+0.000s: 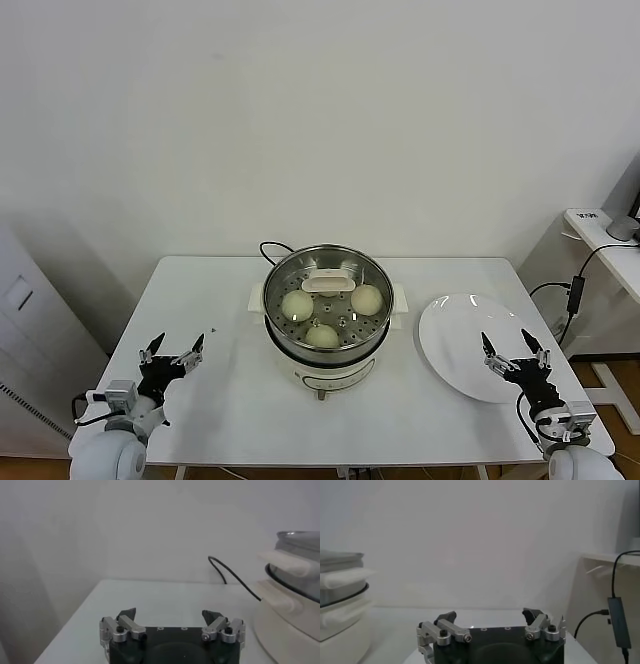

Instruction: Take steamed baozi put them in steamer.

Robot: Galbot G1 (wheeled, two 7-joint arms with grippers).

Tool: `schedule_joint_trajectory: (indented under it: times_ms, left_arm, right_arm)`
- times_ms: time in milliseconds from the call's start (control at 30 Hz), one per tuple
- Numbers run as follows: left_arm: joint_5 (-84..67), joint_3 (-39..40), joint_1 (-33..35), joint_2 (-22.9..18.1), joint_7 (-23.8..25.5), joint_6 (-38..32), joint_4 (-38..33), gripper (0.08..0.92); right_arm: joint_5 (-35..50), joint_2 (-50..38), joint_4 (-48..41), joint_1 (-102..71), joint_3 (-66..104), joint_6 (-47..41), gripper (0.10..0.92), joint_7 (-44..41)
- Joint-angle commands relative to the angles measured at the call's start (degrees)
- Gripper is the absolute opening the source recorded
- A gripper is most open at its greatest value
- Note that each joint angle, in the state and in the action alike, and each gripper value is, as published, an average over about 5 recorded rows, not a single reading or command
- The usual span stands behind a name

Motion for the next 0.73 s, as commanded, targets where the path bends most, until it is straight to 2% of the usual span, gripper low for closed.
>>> schedule_joint_trajectory:
  times_ms: [33,733]
  left_arm:
    - [0.0,0.2,0.2,-0.1,-0.2,-0.3,0.4,0.823]
    - [0.0,0.2,0.3,0.1,-0.1,0.5,-1.3,0.823]
  right_arm:
    - [-0.1,0.2,0.4,-0.1,0.1,-0.5,0.823,-0.2]
    - [-1.2,1.1,0.3,-0.6,0.0,-0.6,0.823,0.0]
